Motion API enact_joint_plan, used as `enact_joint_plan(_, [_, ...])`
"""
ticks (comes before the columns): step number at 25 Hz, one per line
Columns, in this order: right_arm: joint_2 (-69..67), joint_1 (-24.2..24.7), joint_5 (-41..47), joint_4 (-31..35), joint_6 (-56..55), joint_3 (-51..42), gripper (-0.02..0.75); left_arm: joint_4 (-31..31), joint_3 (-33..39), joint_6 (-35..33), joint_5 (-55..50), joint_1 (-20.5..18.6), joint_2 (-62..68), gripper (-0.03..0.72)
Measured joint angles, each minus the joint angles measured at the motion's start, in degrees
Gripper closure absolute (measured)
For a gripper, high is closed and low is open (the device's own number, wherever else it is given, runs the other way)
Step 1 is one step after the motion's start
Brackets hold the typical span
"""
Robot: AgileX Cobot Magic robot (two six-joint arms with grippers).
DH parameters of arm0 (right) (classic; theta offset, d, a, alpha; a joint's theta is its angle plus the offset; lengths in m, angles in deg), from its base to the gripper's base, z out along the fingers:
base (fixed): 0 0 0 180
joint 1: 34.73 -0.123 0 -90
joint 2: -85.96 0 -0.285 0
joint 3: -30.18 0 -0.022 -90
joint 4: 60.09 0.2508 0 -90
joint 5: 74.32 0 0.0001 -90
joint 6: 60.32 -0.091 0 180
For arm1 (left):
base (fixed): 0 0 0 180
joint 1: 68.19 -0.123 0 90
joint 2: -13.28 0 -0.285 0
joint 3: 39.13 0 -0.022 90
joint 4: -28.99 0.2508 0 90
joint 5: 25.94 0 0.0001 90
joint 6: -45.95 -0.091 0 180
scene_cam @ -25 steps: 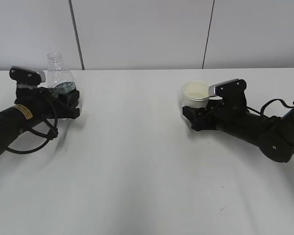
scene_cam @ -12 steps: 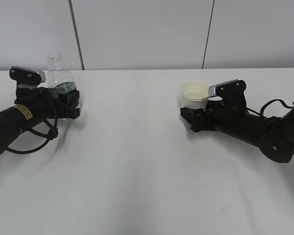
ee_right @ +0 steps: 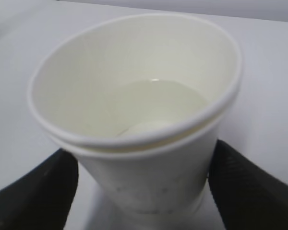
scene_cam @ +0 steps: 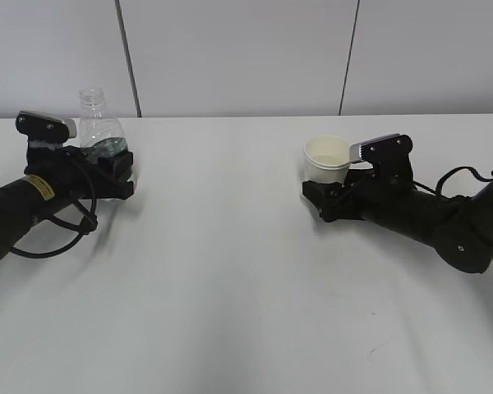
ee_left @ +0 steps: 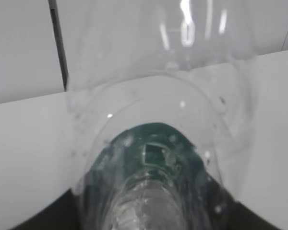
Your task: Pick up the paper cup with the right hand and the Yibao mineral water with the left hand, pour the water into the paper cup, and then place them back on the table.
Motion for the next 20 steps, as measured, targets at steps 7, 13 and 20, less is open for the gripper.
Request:
enact_joint_plan(7, [3.4, 0.0, 0.7, 0.7, -0.2, -2.9, 0.083, 0.0, 0.0, 0.1, 0.0, 0.0, 0.0, 0.387])
enact_joint_plan(13, [5.5, 0.0, 5.1, 1.2, -0.2, -3.3, 0.083, 0.0, 0.0, 0.1, 0.0, 0.0, 0.0, 0.387])
enact_joint_plan(20, [6.9, 0.0, 6.6, 1.2, -1.9, -3.4, 0.099, 0.0, 0.0, 0.1, 0.0, 0.0, 0.0, 0.387])
